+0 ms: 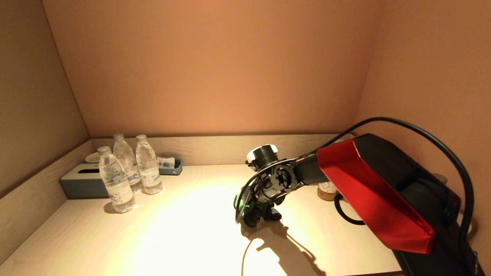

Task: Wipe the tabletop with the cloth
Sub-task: Sweep the stains on the table

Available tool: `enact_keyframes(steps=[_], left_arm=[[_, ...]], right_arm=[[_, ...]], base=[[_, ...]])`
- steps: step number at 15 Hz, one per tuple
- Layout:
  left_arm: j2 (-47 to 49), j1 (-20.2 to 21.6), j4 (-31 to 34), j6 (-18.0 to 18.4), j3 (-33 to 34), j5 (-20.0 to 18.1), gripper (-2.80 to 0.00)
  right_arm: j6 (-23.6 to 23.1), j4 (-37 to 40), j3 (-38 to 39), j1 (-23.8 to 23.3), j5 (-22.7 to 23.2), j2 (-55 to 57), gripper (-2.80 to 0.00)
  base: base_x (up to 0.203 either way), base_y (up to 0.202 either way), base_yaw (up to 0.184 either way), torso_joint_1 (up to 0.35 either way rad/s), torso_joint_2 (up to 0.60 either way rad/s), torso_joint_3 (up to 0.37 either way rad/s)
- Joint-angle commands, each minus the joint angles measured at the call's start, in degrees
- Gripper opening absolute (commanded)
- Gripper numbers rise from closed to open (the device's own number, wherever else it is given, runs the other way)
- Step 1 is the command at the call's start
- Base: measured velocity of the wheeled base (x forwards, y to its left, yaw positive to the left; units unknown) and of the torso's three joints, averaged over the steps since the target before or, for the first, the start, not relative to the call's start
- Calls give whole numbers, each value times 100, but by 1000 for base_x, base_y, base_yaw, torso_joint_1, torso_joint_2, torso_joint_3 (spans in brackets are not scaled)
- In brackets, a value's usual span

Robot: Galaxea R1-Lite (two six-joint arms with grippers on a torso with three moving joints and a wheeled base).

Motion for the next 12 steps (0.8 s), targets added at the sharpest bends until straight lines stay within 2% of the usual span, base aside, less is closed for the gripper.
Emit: enact_keyframes(steps=[1,4,8,10,12], left_arm=[[4,4,0,2,-1,-1,-280],[4,-4,0,2,-1,-1,-280],[4,4,0,2,-1,-1,-280],[4,4,0,2,7,-1,-280],[4,4,0,2,-1,-1,-280]], right_arm=[[19,233,30,-137,12,-120,-280],[39,416,315,-15,55,-356,-280],[172,537,771,822,-14,-561,-280],[208,811,737,1149,-381,-535,-280],[196,927,676,1525,-1073,-359,-280]], base=[[0,0,0,0,0,0],[0,0,0,0,0,0],[0,0,0,0,0,0],[0,0,0,0,0,0],[0,0,0,0,0,0]])
